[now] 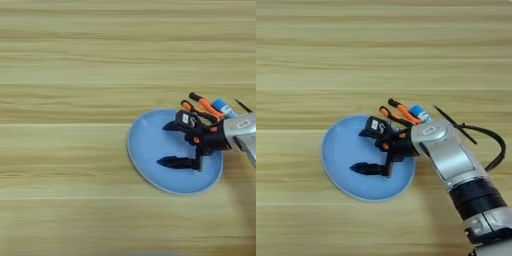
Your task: Move the objects on the table
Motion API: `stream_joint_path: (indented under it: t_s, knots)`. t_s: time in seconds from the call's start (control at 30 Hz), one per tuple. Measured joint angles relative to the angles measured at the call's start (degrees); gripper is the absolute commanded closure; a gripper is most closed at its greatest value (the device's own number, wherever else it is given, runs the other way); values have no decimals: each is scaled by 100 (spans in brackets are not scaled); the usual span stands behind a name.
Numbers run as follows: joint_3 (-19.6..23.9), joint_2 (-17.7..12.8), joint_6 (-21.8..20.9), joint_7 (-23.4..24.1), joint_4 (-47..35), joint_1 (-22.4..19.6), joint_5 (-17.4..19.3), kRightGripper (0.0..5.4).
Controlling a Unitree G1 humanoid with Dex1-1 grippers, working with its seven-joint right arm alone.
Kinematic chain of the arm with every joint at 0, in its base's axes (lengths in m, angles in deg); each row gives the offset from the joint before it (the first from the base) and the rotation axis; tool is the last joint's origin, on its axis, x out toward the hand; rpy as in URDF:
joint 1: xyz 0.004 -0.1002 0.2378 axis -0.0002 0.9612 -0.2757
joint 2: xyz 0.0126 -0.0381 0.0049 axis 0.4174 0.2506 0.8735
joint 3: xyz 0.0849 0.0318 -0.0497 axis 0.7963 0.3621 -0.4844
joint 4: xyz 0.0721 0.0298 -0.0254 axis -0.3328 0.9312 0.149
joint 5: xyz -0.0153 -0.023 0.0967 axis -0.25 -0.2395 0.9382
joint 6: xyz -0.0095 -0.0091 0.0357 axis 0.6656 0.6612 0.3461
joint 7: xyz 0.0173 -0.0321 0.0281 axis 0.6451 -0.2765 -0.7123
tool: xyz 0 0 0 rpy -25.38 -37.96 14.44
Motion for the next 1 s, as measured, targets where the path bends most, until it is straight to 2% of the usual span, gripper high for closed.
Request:
stream_joint_path:
  t_s: [0.77,1.0]
  knots:
    - [-338,597,-114,172,422,-477,-248,4]
    - [-431,693,-115,221,526,-575,-261,4]
